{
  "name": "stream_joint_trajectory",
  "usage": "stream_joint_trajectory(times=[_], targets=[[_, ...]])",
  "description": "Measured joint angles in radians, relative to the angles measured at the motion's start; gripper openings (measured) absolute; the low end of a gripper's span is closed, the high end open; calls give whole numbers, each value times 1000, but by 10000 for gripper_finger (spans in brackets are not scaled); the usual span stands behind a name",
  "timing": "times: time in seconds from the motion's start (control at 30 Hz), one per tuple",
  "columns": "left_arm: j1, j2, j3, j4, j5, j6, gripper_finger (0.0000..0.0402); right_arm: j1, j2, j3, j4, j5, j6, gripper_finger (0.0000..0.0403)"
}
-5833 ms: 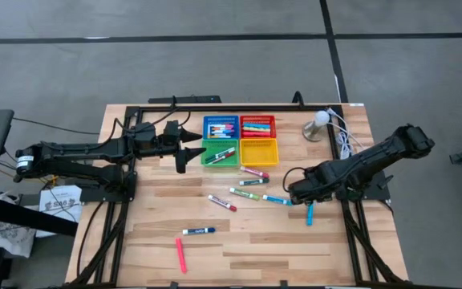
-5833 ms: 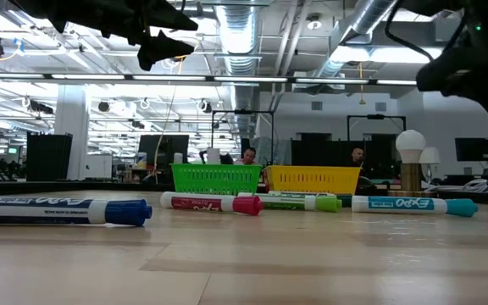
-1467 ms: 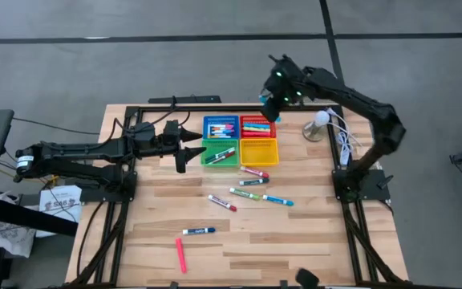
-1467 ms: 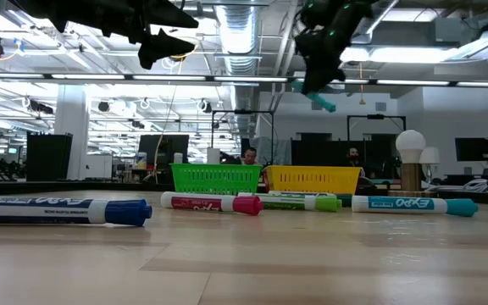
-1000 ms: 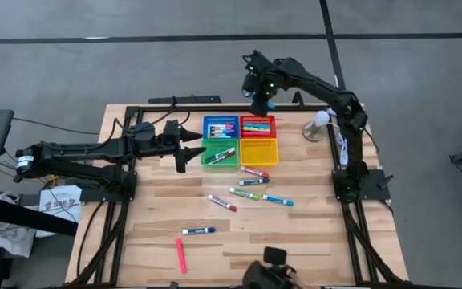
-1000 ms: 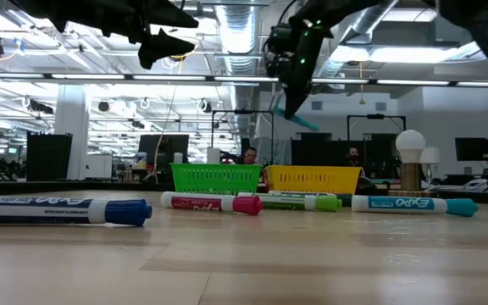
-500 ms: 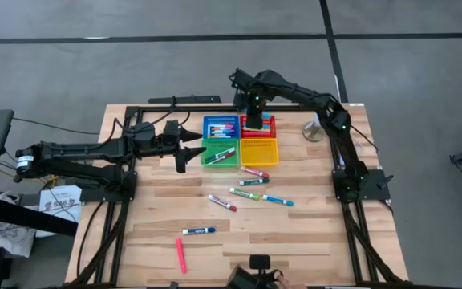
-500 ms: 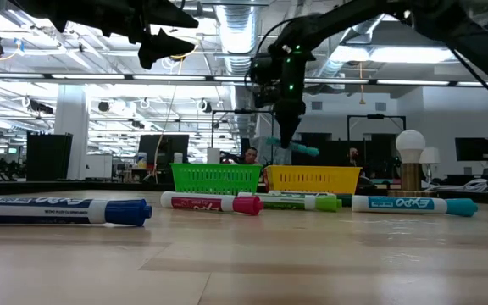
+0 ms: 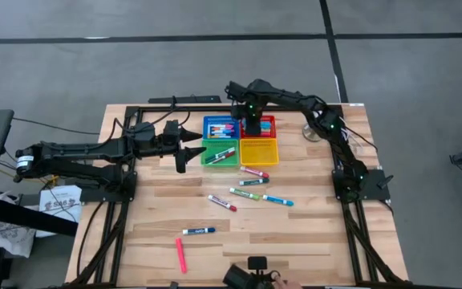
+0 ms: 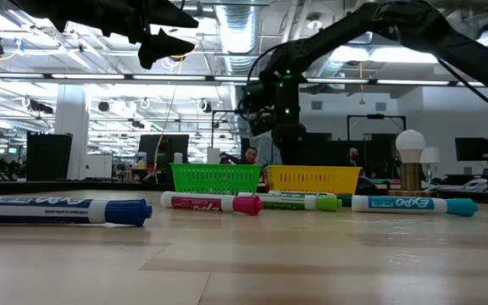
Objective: Pick & Place Markers
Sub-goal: Put the large light blue highlighter into the red bin
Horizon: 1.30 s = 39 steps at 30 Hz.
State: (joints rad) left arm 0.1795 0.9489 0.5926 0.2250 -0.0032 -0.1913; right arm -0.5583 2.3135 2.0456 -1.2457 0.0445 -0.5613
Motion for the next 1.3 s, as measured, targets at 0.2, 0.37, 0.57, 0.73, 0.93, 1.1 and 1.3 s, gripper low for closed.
stream_joint_trajectory(times=[0.2,0.37,0.57,0.73,0.93,1.1,1.3], targets=[[0,0,0,0,-1,2,260,-4,0,-21,17,1,-23,66],[0,0,0,0,-14,4,260,-7,0,-20,24,-15,-20,66],[0,0,0,0,-14,4,260,-6,0,-21,26,-19,-16,66],[0,0,0,0,-13,4,260,-6,0,-21,26,-19,-15,72],[0,0,0,0,-12,3,260,-6,-2,-45,51,-24,-15,82],[0,0,0,0,-11,0,260,-6,-2,-118,69,5,-12,82],[0,0,0,0,-11,0,260,-6,-2,-125,80,33,18,84]])
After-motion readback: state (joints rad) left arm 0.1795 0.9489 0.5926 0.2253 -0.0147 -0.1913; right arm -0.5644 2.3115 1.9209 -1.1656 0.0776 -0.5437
